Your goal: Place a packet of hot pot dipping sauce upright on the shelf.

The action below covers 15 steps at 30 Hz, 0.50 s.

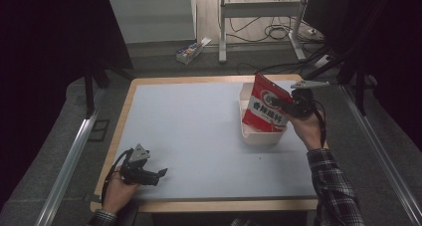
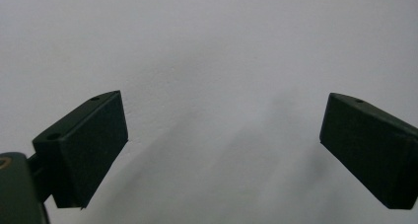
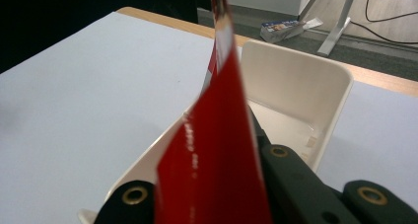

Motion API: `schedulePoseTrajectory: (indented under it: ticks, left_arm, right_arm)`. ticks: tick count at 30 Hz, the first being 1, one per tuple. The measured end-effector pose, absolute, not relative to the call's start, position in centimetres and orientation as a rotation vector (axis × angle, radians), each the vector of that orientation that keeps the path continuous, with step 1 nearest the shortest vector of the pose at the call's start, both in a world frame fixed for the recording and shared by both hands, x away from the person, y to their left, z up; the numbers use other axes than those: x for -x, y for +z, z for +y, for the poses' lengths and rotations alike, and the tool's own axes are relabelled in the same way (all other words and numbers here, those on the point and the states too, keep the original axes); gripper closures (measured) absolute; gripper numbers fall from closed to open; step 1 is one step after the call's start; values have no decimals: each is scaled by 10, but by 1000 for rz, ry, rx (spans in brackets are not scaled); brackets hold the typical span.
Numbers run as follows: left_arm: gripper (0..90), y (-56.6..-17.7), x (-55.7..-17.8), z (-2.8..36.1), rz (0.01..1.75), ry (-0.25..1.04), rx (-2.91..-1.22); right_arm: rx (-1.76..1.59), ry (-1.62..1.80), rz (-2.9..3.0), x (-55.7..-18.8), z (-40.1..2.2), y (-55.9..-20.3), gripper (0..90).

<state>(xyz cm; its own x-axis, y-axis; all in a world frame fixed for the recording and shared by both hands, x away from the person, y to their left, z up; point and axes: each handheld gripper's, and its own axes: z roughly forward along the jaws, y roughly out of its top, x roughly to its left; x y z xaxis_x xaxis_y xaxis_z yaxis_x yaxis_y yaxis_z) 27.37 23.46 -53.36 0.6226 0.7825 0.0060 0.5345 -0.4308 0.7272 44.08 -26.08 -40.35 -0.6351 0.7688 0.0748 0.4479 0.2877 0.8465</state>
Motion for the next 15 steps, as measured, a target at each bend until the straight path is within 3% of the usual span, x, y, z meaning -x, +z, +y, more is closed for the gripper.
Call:
schedulePoseTrajectory:
  ticks: [3,9,15]
  left_arm:
    - [44,-534,-274,235,1029,448,-2136]
    - [44,-534,-274,235,1025,450,-2142]
    - [44,-534,-274,235,1023,448,-2145]
  right_arm:
    - [-1091,1248,2216,-441,-257,-401,799]
    - [-1084,1187,2182,-438,-251,-397,461]
    - [-1080,1161,2180,-435,-250,-396,318]
